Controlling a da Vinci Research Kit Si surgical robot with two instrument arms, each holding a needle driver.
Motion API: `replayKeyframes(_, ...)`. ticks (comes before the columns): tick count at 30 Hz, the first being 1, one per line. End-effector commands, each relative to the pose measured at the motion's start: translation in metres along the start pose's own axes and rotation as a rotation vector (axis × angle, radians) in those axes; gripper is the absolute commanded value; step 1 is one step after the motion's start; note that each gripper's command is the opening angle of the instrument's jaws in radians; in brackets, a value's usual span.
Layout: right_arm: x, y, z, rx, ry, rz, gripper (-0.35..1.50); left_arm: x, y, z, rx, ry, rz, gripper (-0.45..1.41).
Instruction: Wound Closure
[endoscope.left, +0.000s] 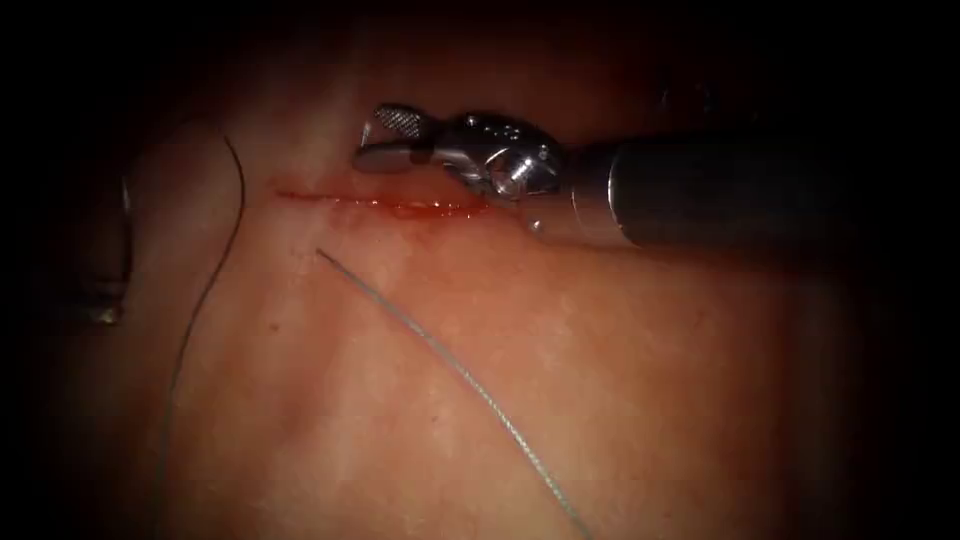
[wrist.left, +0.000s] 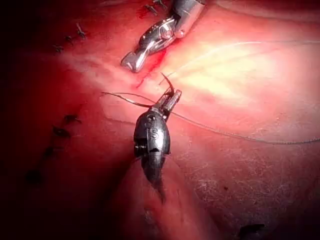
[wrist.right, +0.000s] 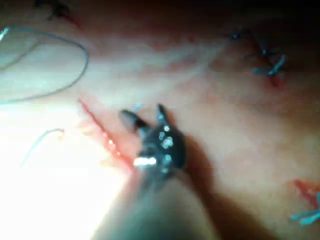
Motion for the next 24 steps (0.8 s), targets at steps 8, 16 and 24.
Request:
replayKeyframes(8, 0.0004, -0.0002, 0.0016, 0.043, -0.007, -0.013, 0.19, -0.0007, -0.0006, 0.0002, -0.004, 0.001, 0.002, -0.45)
replayKeyframes(16, 0.0015, 0.0005, 0.0013, 0.049, 0.002, -0.068, -0.35, -0.0008, -0.0006, 0.0001, -0.004, 0.001, 0.003, -0.45)
replayKeyframes(24, 0.0061, -0.0005, -0.0004, 0.024, 0.069, -0.109, -0.35, -0.0008, -0.0006, 0.0001, -0.004, 0.001, 0.004, -0.45)
